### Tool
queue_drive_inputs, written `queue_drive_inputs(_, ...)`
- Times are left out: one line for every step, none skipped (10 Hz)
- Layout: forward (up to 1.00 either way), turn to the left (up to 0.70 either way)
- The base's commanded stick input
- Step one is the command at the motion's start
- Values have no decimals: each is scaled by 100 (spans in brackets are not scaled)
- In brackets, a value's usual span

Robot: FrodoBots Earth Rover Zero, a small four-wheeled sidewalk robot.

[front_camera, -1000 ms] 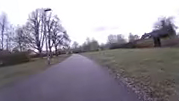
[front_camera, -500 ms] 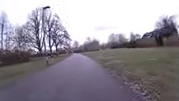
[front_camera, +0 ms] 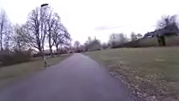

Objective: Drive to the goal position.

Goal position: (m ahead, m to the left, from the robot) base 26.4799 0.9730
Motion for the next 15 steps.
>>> queue_drive_inputs(100, 0)
queue_drive_inputs(100, 0)
queue_drive_inputs(100, 0)
queue_drive_inputs(100, 0)
queue_drive_inputs(100, 0)
queue_drive_inputs(100, 0)
queue_drive_inputs(100, 0)
queue_drive_inputs(100, 0)
queue_drive_inputs(100, 0)
queue_drive_inputs(100, 0)
queue_drive_inputs(100, 0)
queue_drive_inputs(100, 0)
queue_drive_inputs(100, 0)
queue_drive_inputs(100, 0)
queue_drive_inputs(100, 0)
